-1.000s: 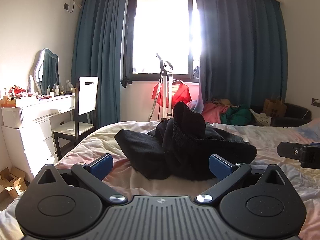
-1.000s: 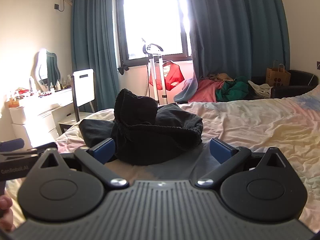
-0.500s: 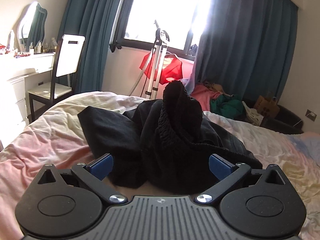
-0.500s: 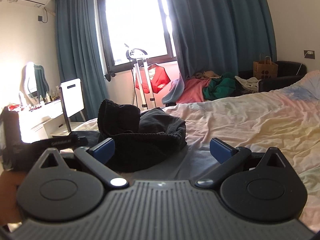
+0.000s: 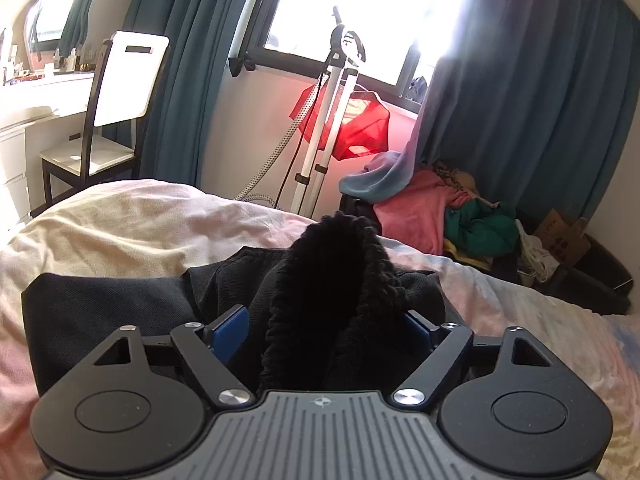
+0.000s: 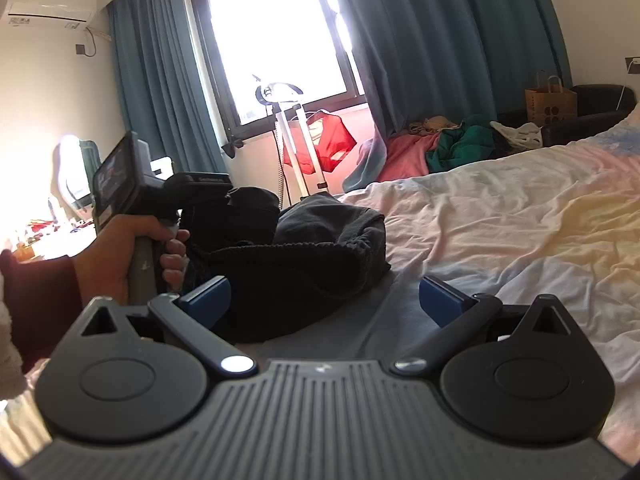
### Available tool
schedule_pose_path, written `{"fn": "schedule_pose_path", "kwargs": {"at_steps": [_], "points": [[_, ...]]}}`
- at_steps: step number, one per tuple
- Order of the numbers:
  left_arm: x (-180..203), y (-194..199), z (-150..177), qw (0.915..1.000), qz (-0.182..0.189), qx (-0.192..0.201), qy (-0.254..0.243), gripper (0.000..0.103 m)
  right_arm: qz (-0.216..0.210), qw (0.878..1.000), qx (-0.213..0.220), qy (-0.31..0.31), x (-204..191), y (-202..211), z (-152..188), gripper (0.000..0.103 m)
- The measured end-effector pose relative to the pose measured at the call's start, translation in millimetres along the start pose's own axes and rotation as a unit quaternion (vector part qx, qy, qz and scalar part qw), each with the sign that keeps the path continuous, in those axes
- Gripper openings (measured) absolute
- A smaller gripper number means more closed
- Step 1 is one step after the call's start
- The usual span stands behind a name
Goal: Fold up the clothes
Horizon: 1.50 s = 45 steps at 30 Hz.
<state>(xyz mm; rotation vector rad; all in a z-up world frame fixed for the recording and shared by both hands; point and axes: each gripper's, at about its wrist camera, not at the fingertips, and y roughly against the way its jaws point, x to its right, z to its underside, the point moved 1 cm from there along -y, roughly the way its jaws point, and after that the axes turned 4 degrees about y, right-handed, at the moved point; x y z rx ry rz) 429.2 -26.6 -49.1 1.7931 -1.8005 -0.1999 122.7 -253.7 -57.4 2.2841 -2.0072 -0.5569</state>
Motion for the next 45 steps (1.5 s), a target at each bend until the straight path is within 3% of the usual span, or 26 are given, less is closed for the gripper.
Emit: {"fn": "schedule_pose_path", "kwargs": {"at_steps": [4, 8, 15, 19, 25, 29, 31, 34, 37, 40, 45], "points": [[13, -2, 0, 0.9994, -0.002, 0.005, -0.034, 0.036, -0.022, 1.000, -0.005, -0.007, 1, -11, 6, 0.103], [18, 35, 2, 0.9983, 0.010, 0.032, -0.048, 0.023, -0.034, 0.999, -0.009, -0.020, 3, -12, 6, 0.103], [3, 176, 17, 0.9943, 0.050, 0.080, -0.049, 0.019, -0.043, 0.999, 0.019, -0.026, 1, 10, -1, 0.102], [-33, 243, 37, 0.9954, 0.070, 0.063, -0.020, 0.018, -0.046, 0.998, 0.023, -0.031, -1, 23, -6, 0.102], [-112, 307, 71, 0.9972, 0.062, 0.040, 0.016, 0.018, -0.052, 0.993, -0.013, -0.105, 8, 30, -7, 0.099], [-168, 313, 88, 0.9992, 0.031, 0.005, 0.024, 0.019, -0.082, 0.982, -0.051, -0.165, 11, 27, 0, 0.095], [-189, 308, 101, 0.9997, 0.018, -0.004, 0.014, 0.019, -0.096, 0.974, -0.079, -0.191, 11, 17, 10, 0.087], [-209, 293, 116, 0.9991, 0.009, -0.029, 0.029, 0.020, -0.105, 0.963, -0.123, -0.217, 8, -2, 31, 0.075], [-218, 286, 121, 0.9982, 0.007, -0.043, 0.041, 0.022, -0.113, 0.954, -0.150, -0.236, 3, -26, 49, 0.072], [-218, 279, 122, 0.9982, 0.012, -0.038, 0.044, 0.023, -0.126, 0.949, -0.166, -0.236, -4, -55, 62, 0.072], [-220, 266, 124, 0.9976, 0.007, -0.041, 0.055, 0.025, -0.136, 0.956, -0.184, -0.184, -23, -90, 82, 0.072]]}}
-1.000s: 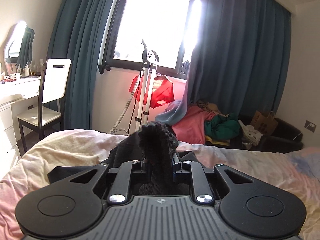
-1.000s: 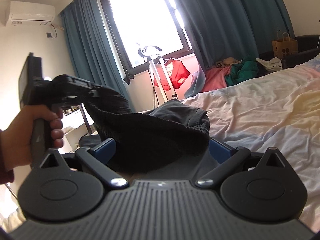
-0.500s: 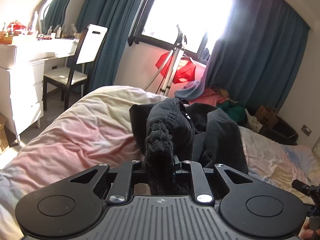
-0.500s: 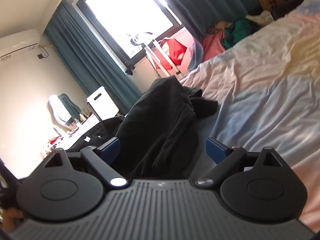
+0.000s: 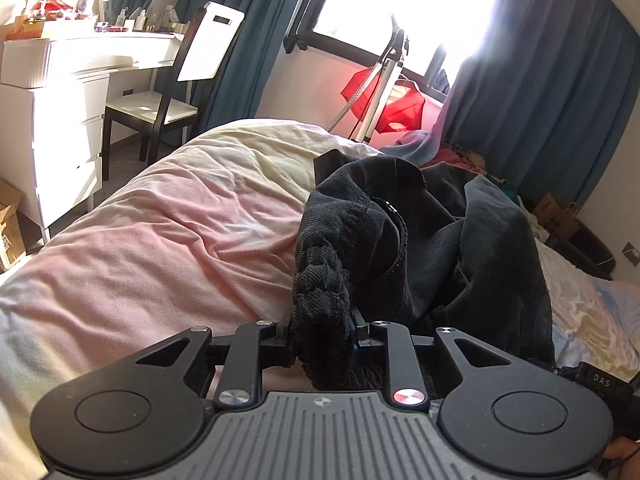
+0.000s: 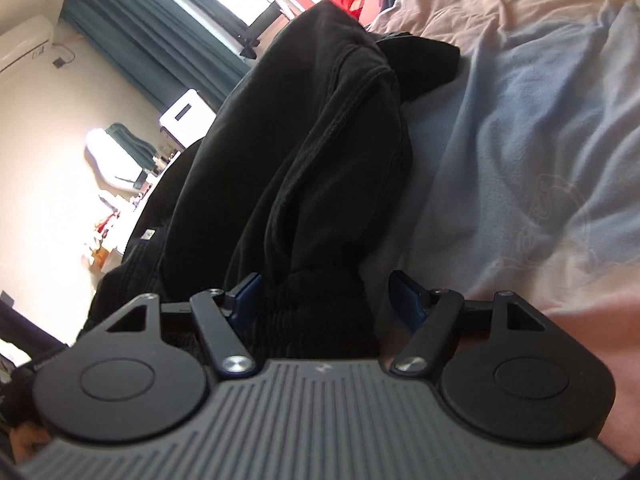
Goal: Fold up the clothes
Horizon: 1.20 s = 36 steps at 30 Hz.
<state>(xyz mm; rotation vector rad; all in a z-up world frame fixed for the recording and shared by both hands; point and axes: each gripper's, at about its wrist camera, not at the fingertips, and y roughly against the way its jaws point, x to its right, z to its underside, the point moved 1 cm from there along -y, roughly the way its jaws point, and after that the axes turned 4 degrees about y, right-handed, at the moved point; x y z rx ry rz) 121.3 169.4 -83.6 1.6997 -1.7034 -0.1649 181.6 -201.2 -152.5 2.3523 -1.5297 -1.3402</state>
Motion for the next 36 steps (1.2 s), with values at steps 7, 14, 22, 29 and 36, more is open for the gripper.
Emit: {"fn": "schedule_pose_path", "kwargs": {"at_steps": [7, 14, 22, 29, 36], "points": [[-1, -13, -1, 0.9998, -0.018, 0.005, 0.003, 0.026, -0.021, 1.000, 0.000, 0.020, -20, 0, -9, 0.030], [0, -8, -2, 0.9997, 0.020, 0.008, 0.009, 0.027, -0.087, 0.995, 0.050, 0.030, -66, 57, -35, 0.025], [6, -2, -4, 0.9976, 0.061, -0.004, 0.033, 0.027, -0.062, 0.997, -0.003, 0.045, -78, 102, -19, 0.024], [-3, -12, 1, 0.9981, 0.025, -0.035, 0.043, 0.030, 0.011, 0.990, -0.103, -0.099, -22, 71, 16, 0.030], [-10, -23, 4, 0.9965, 0.011, -0.054, 0.063, 0.046, -0.011, 0.982, -0.104, -0.158, -6, 67, 22, 0.047]]}}
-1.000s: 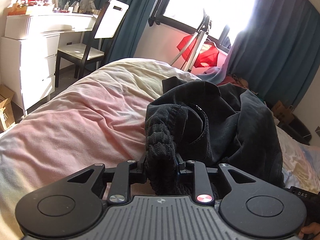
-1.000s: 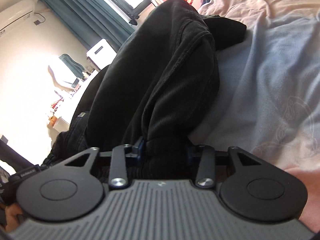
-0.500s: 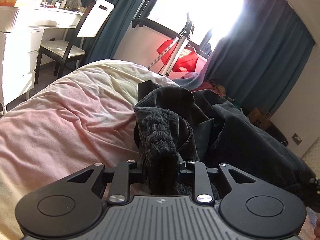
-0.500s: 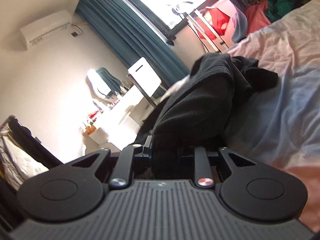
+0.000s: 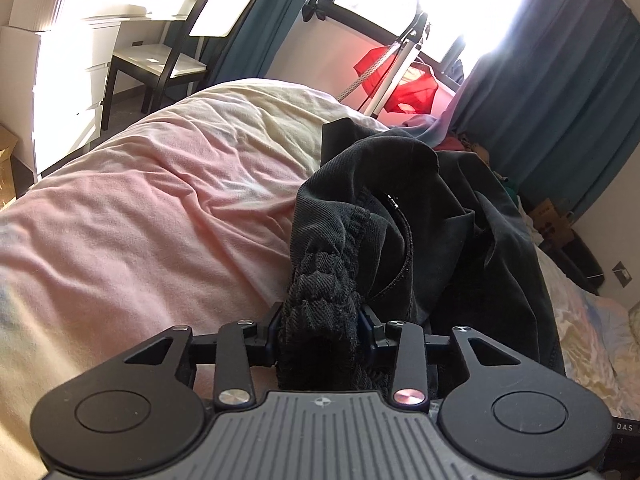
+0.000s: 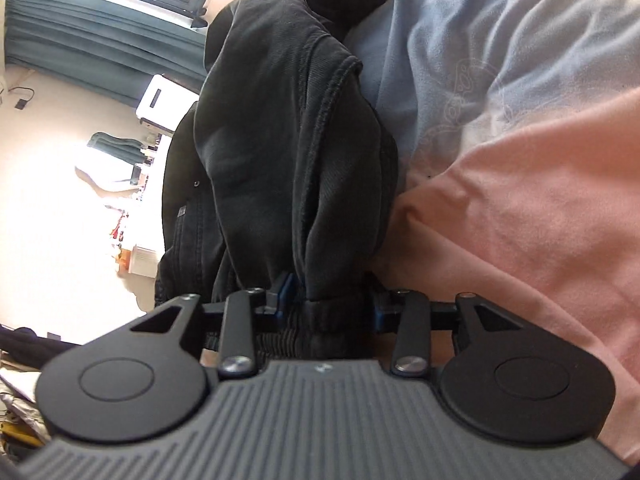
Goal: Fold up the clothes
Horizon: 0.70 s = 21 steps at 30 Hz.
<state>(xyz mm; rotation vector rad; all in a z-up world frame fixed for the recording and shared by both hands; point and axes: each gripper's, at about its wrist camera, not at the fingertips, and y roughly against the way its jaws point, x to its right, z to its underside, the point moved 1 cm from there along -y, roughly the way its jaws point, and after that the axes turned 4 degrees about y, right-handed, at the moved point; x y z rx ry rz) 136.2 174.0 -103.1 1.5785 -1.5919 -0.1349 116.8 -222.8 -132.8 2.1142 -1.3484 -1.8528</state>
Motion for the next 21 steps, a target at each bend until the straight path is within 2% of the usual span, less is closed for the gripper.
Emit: {"fn": "schedule_pose_path", "kwargs": {"at_steps": [1, 2, 3, 5, 6, 7, 10, 13, 16, 18, 21], "points": [[-2, -3, 1, 1.0000, -0.002, -0.004, 0.008, 0.048, -0.010, 1.000, 0.000, 0.002, -1, -3, 0, 0.056], [-3, -6, 1, 0.9998, -0.003, -0.009, 0.016, 0.050, -0.019, 1.000, 0.001, 0.004, -2, -6, 0, 0.060], [-5, -10, 2, 0.9997, -0.006, -0.013, 0.022, 0.051, -0.015, 1.000, -0.004, 0.013, -3, -11, 0, 0.062], [-6, -15, 3, 0.9994, -0.014, -0.020, 0.023, 0.054, -0.008, 0.999, -0.012, 0.032, -6, -20, 1, 0.061], [-5, -17, 4, 0.9994, -0.017, -0.021, 0.019, 0.054, 0.000, 0.999, -0.014, 0.045, -7, -25, 0, 0.058], [-3, -17, 4, 0.9995, -0.020, -0.021, 0.013, 0.053, 0.009, 0.999, -0.008, 0.049, -8, -24, 1, 0.048], [5, -14, 4, 0.9998, -0.011, -0.011, -0.008, 0.029, 0.016, 0.999, 0.019, 0.041, -12, -16, 4, 0.027], [16, -7, 2, 0.9995, -0.008, 0.015, -0.028, 0.022, -0.003, 0.999, 0.041, 0.021, -12, -9, 9, 0.026], [19, 4, -9, 0.9988, -0.003, 0.040, -0.027, 0.020, -0.033, 0.999, 0.043, -0.002, -14, -8, 13, 0.025], [16, 14, -27, 0.9981, 0.011, 0.060, -0.009, 0.019, -0.061, 0.997, 0.038, -0.021, -20, -11, 18, 0.025], [6, 26, -69, 0.9946, 0.012, 0.103, 0.003, 0.018, -0.093, 0.995, 0.027, -0.023, -41, -21, 29, 0.025]]}}
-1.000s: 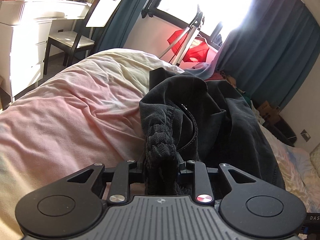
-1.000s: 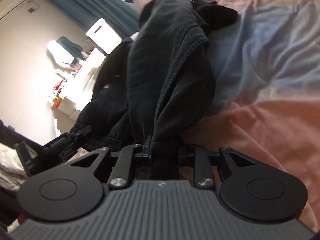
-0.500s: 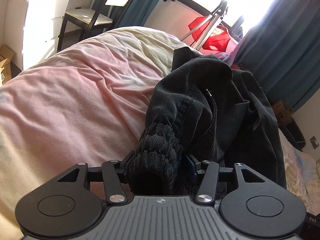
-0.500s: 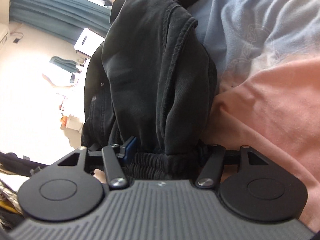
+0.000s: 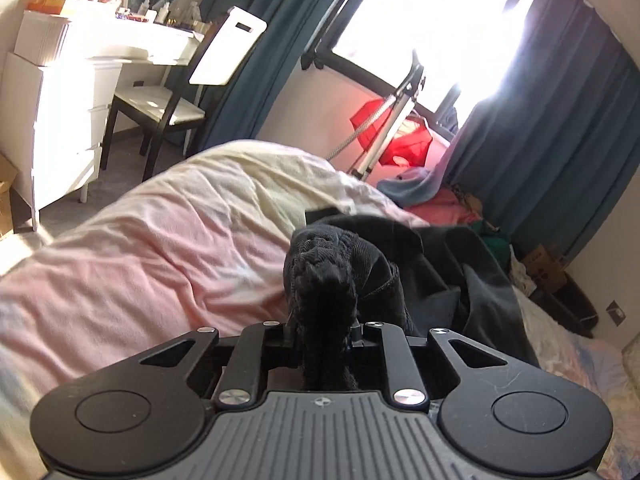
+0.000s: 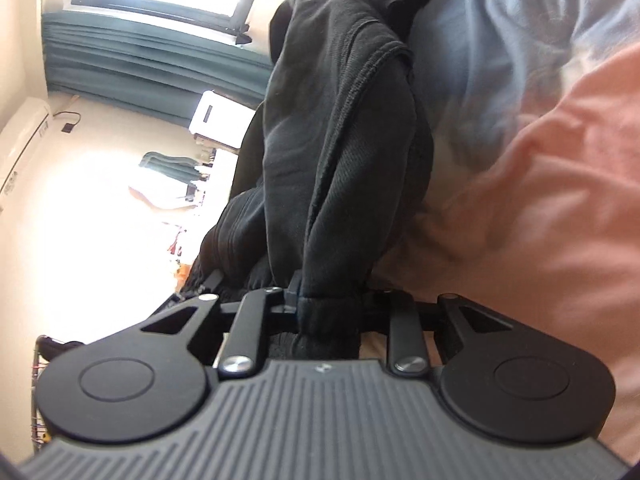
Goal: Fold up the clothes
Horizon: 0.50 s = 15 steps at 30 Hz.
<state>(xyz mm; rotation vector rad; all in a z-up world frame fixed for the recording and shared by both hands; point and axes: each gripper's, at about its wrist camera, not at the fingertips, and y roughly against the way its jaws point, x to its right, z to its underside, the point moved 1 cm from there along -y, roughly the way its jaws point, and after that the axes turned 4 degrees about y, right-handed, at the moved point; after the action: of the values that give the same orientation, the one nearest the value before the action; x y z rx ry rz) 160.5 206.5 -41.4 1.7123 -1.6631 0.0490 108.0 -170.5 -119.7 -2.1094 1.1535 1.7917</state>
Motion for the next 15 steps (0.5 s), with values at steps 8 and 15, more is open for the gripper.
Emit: {"fn": "schedule_pose_path", "kwargs": {"at_steps": [8, 15], "points": [[-14, -23, -154, 0.9962, -0.048, 0.061, -0.039, 0.017, -0.105, 0.993, -0.061, 0.006, -87, -124, 59, 0.026], [-68, -108, -198, 0.9763, -0.167, 0.018, -0.137, 0.018, -0.128, 0.985, -0.108, 0.036, -117, -232, 101, 0.026]]}}
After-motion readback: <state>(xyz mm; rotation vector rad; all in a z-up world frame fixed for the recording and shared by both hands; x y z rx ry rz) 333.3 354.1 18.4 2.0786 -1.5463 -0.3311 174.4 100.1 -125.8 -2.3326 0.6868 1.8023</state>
